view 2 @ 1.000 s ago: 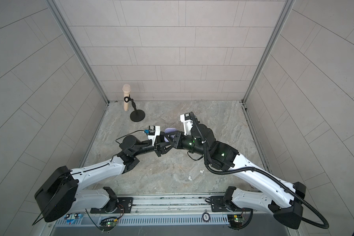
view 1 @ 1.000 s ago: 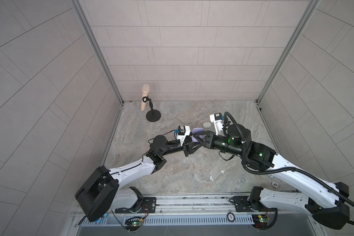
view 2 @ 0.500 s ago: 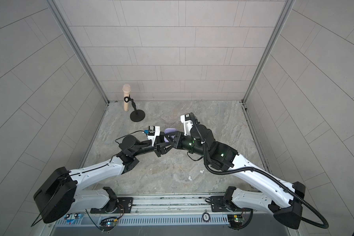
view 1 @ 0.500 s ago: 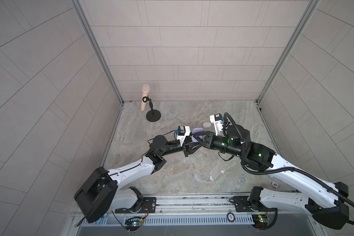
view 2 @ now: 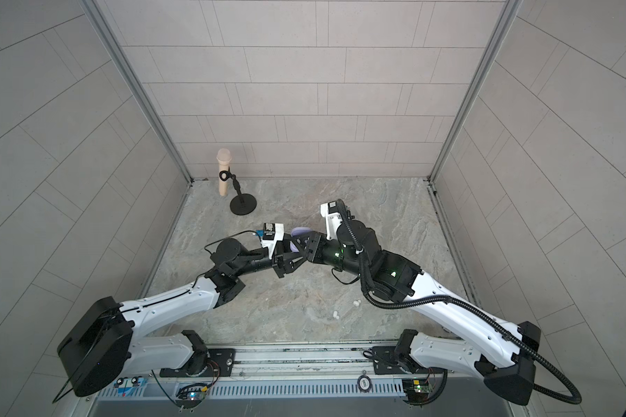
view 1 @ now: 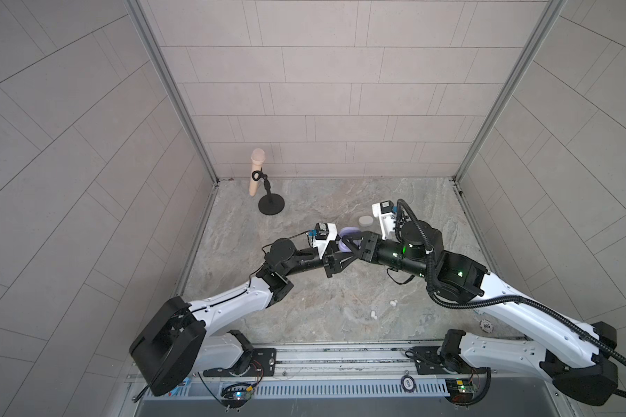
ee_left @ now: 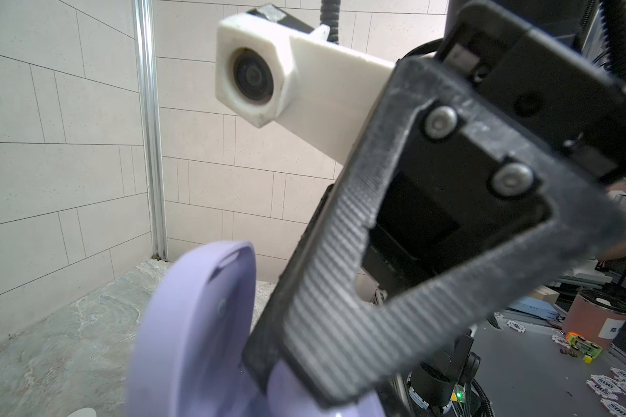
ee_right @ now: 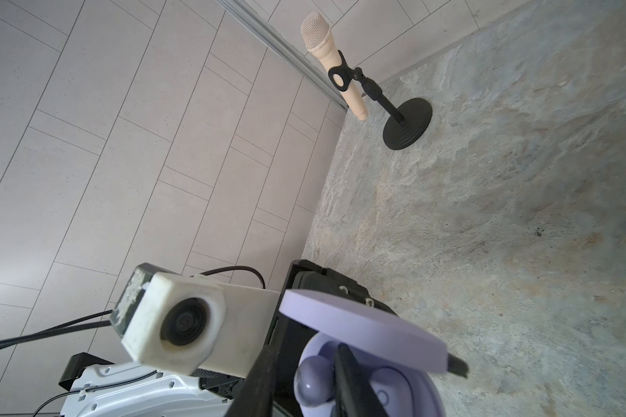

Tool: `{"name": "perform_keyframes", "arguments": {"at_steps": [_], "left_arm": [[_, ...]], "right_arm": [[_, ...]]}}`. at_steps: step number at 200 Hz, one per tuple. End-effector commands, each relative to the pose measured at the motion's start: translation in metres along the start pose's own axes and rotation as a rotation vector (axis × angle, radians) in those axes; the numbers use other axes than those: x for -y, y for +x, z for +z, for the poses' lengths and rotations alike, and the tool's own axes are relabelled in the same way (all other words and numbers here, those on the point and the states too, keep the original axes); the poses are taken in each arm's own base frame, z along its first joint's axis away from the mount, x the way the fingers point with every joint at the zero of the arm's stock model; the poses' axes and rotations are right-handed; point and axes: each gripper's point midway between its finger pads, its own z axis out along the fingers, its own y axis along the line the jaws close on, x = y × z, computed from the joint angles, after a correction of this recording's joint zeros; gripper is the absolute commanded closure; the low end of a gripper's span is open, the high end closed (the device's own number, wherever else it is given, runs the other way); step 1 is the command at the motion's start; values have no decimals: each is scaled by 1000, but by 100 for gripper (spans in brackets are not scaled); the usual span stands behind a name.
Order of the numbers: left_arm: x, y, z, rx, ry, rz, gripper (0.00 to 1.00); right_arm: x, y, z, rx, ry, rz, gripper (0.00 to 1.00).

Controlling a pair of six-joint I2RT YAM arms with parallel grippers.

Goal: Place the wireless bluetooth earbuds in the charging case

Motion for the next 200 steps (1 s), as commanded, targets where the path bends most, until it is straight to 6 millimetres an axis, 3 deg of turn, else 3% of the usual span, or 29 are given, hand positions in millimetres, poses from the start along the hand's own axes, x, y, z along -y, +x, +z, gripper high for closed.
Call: {"name": "perform_keyframes", "arguments": {"at_steps": [1, 88, 110, 137, 160, 200], "left_arm": [[9, -40, -1, 105, 11, 92, 100], [9, -32, -3, 78, 9, 86, 100], [10, -28, -4, 68, 10, 82, 100], [13, -23, -5, 51, 26, 69, 100], [15, -20, -8, 42, 31, 67, 100], [16, -19, -10, 29, 27, 74, 100]], "right_arm": [[10, 7, -6, -25, 51, 6, 63], [-14, -22, -42, 38, 76, -164, 41], [-11, -33, -42, 23, 113, -189, 39], [-3, -45, -35, -2, 154, -179, 40], [5, -51, -24, -30, 179, -170, 47], [7, -39, -4, -145, 184, -185, 56]]}}
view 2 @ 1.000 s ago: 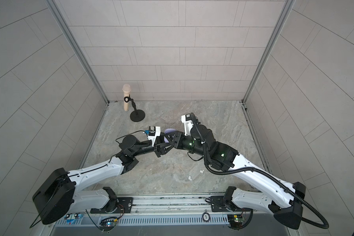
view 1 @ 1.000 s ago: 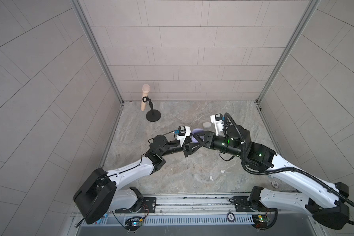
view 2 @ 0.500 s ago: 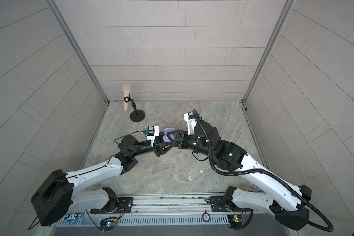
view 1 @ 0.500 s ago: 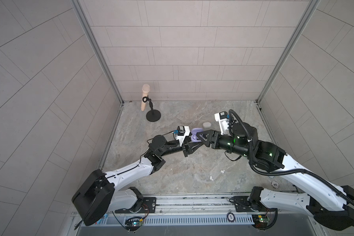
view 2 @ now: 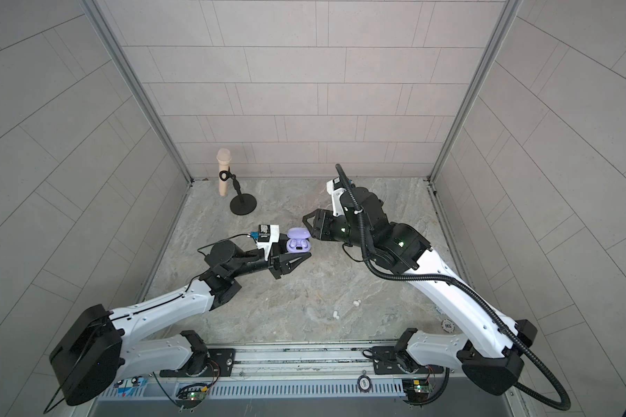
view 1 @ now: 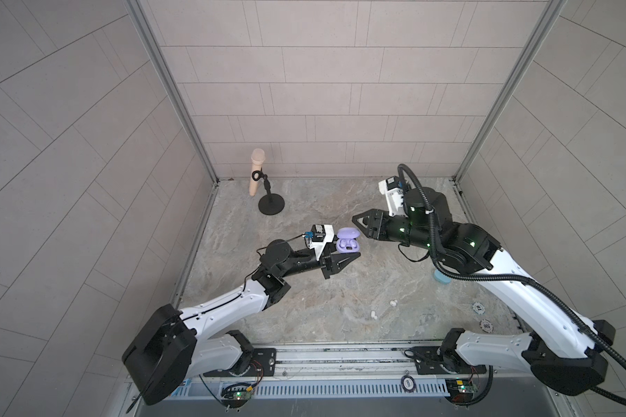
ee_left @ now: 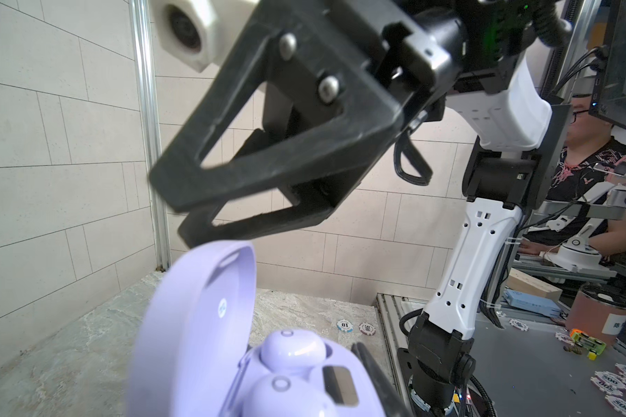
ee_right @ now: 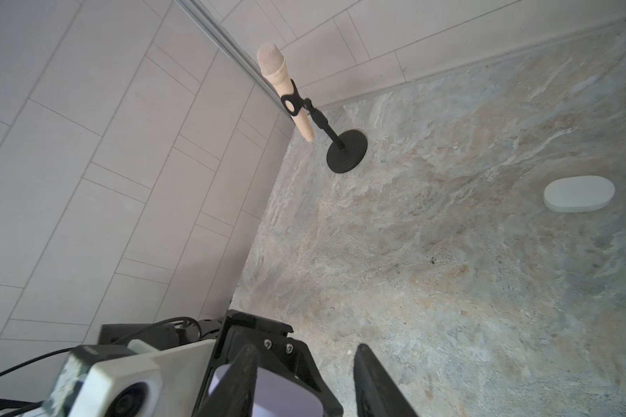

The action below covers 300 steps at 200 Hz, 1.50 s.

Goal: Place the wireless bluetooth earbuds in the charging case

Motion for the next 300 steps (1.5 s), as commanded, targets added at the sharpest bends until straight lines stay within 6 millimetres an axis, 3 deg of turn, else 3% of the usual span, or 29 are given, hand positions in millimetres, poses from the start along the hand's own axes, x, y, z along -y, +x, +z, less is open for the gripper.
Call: {"name": "perform_keyframes", "arguments": {"at_steps": [1, 52, 107, 125, 158, 187, 259, 300], "left_arm": [[7, -6, -2, 13, 20, 34, 100], [5, -7, -1, 5, 18, 41, 100], [4, -5, 2, -2, 20, 34, 100], [3, -2, 1, -12, 17, 36, 100], [0, 9, 1, -61, 1, 36, 100], [-2, 14, -1, -86, -14, 46, 100], [0, 13, -2, -88, -14, 55, 100], [0, 13, -2, -87, -12, 51, 100]], "right_arm": [[-6, 12, -1, -79, -22, -31, 56], [2, 48, -17, -148, 26, -88, 59], [10, 76, -5, -246, 77, -137, 59], [4, 71, -3, -243, 72, -139, 53], [-9, 62, 1, -245, 59, -116, 33], [-4, 66, 8, -270, 89, -91, 27], [2, 80, 22, -325, 118, -70, 29], [1, 82, 27, -333, 116, -57, 42]]}}
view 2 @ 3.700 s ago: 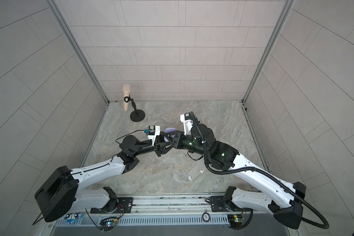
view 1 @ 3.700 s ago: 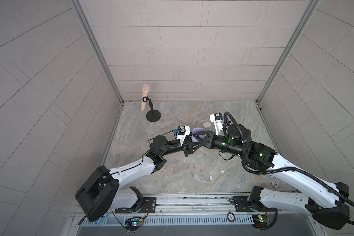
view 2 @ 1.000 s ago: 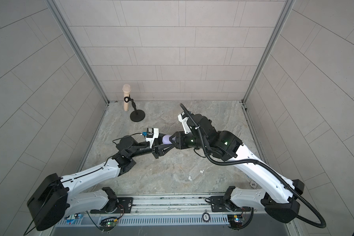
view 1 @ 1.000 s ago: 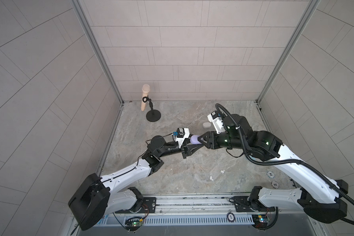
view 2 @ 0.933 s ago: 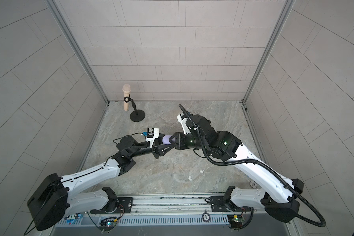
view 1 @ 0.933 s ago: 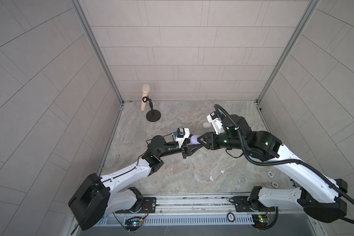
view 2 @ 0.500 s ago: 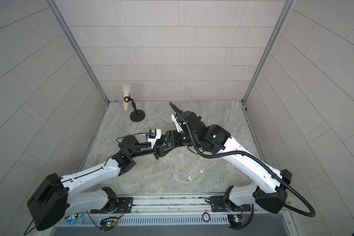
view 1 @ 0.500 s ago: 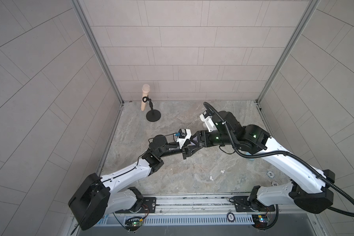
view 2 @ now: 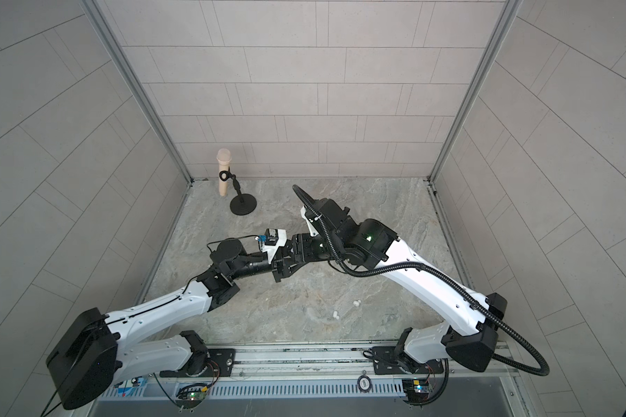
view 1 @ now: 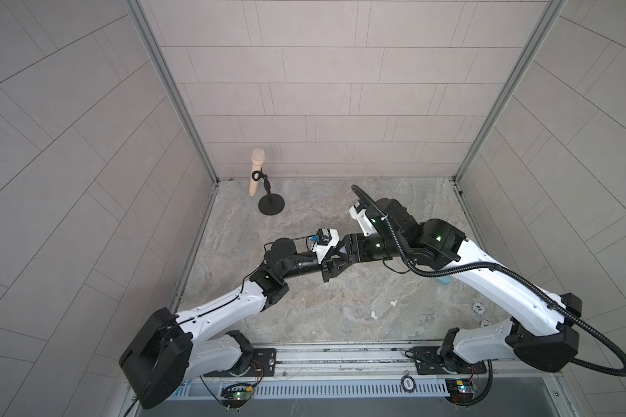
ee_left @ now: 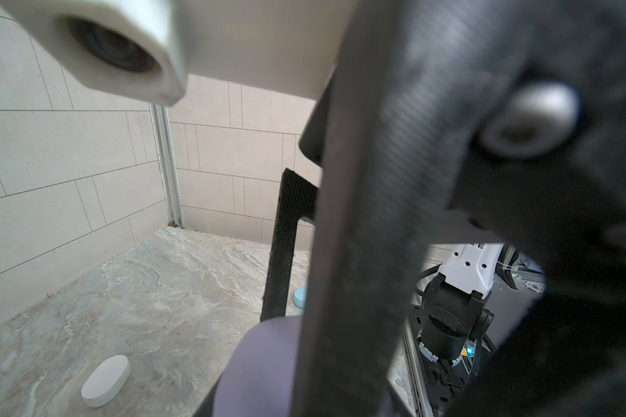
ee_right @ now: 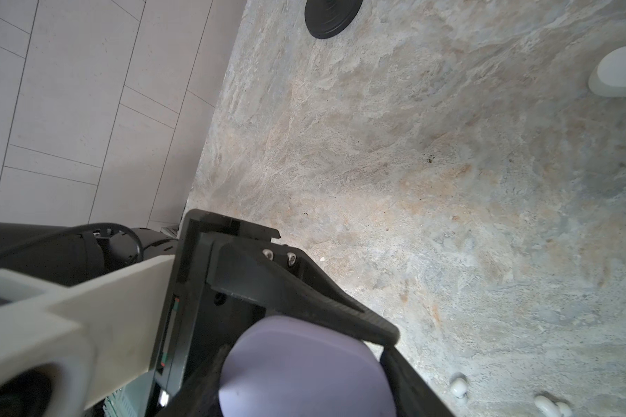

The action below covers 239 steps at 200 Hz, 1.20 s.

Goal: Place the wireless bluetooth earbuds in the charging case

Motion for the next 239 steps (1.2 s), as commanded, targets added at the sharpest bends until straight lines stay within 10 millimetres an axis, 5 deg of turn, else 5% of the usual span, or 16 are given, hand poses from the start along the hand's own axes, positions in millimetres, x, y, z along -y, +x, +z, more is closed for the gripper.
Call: {"name": "perform_keyframes", "arguments": {"at_steps": [1, 43, 76, 89, 113, 155, 183, 239], "left_arm": [[6, -22, -1, 58, 17, 55, 100], [5, -19, -2, 48, 12, 46, 94], [-1, -11, -5, 18, -39, 20, 21], [-6, -6, -10, 6, -86, 12, 1], [-20, 7, -26, -45, -221, -8, 0], [-51, 36, -58, -145, -485, -67, 0], [-60, 51, -72, -191, -574, -87, 0], [-75, 64, -89, -237, -696, -114, 0]], "right_arm": [[-4, 3, 3, -19, -8, 18, 43], [-5, 0, -3, 7, -16, 24, 60], [24, -7, -10, 54, 54, 40, 63], [44, -10, -13, 74, 95, 53, 63], [94, -11, -17, 95, 215, 62, 63], [224, 6, -6, 105, 490, 183, 64], [293, 12, -4, 107, 660, 236, 64], [386, 25, 15, 44, 807, 389, 64]]}}
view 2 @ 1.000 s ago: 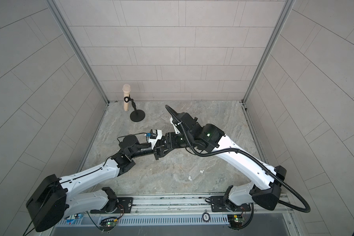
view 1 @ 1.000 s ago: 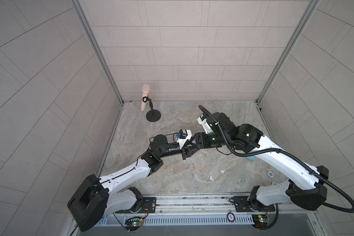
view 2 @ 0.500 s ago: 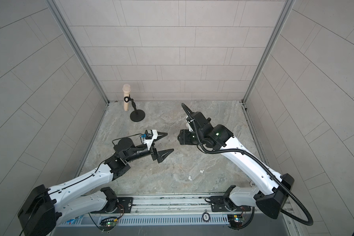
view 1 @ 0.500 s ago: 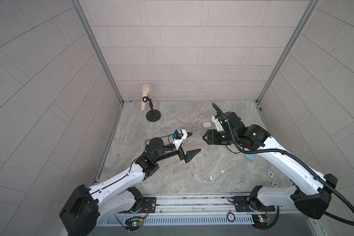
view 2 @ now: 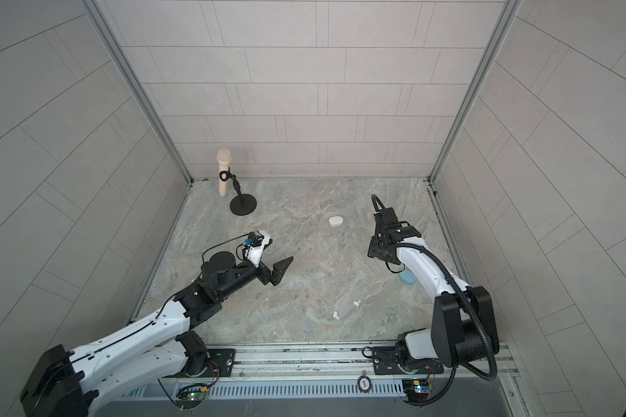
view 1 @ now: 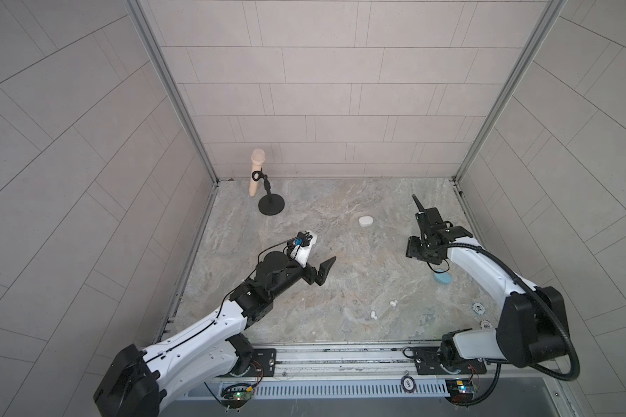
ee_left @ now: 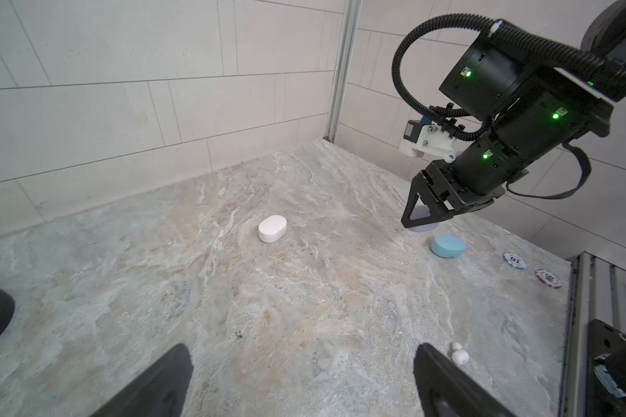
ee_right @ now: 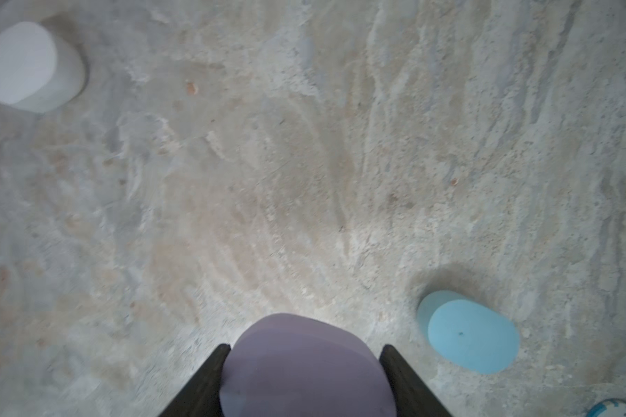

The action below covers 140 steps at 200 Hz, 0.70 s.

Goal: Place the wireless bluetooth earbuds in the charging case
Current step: 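Take the closed lavender case with the right gripper while the left gripper opens, then lower the lavender case onto the table beside the light-blue case and release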

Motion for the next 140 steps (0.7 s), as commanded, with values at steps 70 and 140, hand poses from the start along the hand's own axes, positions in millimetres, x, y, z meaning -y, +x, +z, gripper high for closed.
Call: {"name": "perform_keyframes", "arguments": {"at_steps": [70, 140], "left_arm": [[-30, 0, -10, -23, -143, -5, 0], [-36, 0, -7, -49, -149, -22, 0]], "right_arm": [[31, -5, 59, -37, 145, -14, 55], [27, -6, 35, -77, 123, -32, 27]]}}
